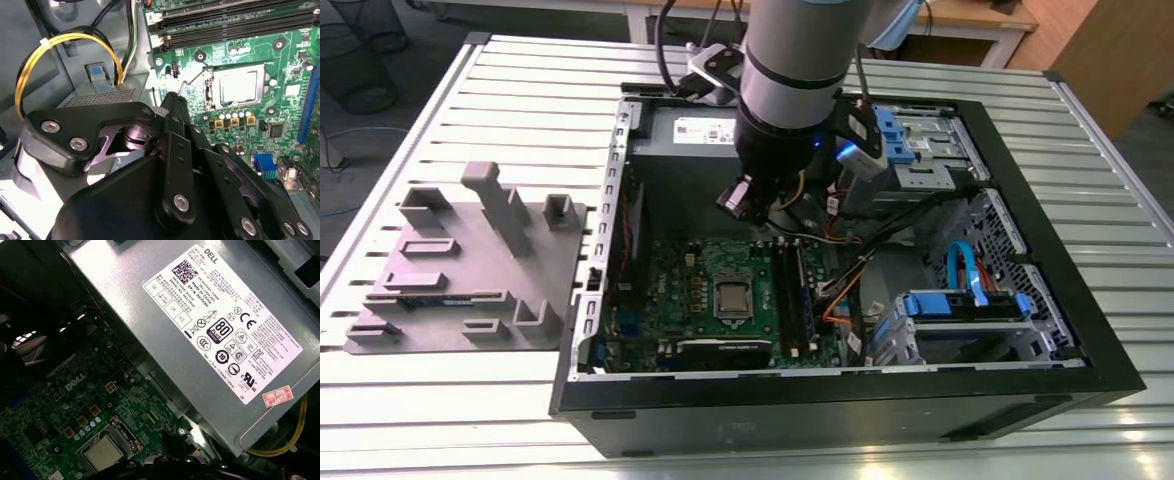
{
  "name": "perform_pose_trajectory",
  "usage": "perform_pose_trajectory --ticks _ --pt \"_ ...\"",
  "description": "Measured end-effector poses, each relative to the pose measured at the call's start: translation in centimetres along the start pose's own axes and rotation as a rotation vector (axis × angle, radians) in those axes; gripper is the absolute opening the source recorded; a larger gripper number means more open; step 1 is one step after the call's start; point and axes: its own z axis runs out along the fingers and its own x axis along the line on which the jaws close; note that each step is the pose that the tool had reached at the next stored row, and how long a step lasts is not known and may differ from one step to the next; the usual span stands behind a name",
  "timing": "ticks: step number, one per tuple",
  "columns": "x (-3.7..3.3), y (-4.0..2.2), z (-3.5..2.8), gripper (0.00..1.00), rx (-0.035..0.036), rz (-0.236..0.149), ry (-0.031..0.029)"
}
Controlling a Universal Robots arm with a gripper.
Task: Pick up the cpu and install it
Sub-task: 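Install the first cpu locking lever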
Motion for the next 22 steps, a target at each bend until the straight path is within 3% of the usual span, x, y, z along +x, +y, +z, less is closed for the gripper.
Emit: perform_pose_trajectory --ticks 15,22 --pt "-0.43 -0.79 1.54 0.11 0.0002 -0.014 -0.0042" --pt "-0.43 -0.89 1.7 0.11 0.0002 -0.015 -0.0042"
